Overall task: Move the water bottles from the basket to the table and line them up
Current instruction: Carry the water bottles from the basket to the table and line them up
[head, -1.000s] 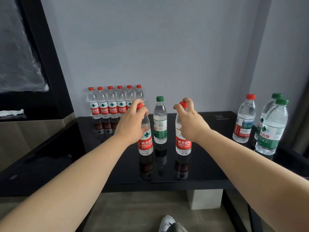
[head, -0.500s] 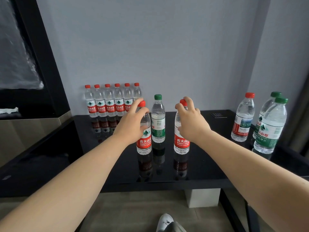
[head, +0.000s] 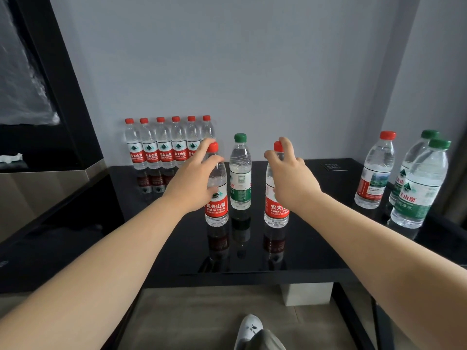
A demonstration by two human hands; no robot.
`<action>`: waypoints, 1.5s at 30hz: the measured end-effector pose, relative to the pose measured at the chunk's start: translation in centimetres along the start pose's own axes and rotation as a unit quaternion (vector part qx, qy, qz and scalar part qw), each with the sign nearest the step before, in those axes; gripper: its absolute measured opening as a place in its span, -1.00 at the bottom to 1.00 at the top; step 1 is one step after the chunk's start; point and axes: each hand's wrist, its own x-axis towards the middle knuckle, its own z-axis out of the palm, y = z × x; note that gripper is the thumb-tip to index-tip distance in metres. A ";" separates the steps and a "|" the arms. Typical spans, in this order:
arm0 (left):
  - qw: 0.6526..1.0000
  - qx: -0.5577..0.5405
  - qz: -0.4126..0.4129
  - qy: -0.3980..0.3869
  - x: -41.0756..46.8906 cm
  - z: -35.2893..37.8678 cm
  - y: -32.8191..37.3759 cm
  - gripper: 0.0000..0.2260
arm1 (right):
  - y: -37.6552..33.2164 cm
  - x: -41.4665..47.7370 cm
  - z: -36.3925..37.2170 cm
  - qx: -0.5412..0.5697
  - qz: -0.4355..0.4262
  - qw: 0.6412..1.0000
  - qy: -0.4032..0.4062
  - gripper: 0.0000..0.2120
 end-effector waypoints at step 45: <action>0.999 -0.020 -0.021 0.041 18.7 14.9 -14.7 -0.39 | 2.7 25.6 14.5 0.056 -0.059 0.996 0.024 -0.42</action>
